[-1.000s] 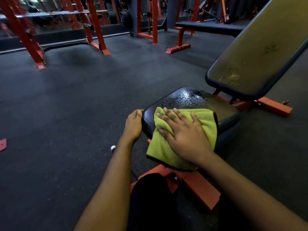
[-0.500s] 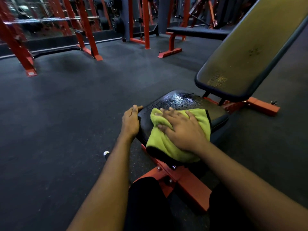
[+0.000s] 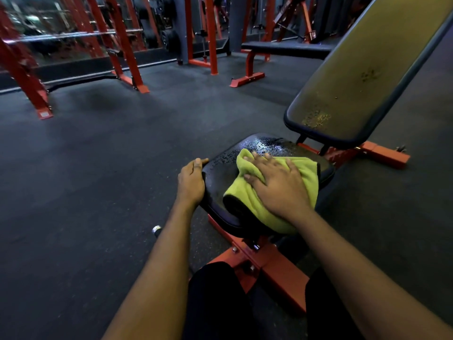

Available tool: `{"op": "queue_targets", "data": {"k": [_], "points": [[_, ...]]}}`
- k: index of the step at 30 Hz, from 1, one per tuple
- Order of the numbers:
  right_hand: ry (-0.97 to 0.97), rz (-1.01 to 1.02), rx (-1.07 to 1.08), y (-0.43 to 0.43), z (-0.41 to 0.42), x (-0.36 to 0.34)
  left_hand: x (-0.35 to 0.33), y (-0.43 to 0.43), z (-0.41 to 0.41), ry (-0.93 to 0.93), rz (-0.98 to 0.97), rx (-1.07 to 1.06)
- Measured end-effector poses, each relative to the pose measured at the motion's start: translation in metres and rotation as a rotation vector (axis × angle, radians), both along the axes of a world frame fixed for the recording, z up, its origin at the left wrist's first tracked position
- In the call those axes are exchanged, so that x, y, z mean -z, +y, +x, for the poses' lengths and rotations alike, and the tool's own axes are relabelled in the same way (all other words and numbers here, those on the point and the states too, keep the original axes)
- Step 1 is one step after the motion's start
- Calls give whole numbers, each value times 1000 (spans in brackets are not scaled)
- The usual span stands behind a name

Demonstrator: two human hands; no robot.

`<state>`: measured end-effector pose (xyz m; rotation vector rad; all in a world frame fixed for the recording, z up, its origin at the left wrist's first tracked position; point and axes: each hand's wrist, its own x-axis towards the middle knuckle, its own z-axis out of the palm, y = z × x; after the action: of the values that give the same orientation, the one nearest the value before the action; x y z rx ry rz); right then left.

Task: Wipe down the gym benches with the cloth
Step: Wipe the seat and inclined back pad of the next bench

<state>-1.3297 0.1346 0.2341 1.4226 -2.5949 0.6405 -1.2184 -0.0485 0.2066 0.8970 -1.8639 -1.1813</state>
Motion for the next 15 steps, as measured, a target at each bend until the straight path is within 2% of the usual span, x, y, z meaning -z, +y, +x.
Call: {"op": "queue_targets", "data": {"k": [4, 8, 11, 15], "points": [[-29, -13, -72, 20, -8, 2, 2, 0, 0, 2, 0, -8], [-63, 55, 90, -5, -30, -11, -1, 3, 1, 21, 7, -13], [-7, 14, 80, 10, -20, 2, 0, 2, 0, 33, 12, -10], [-56, 38, 60, 14, -33, -4, 1, 2, 1, 23, 8, -16]]}}
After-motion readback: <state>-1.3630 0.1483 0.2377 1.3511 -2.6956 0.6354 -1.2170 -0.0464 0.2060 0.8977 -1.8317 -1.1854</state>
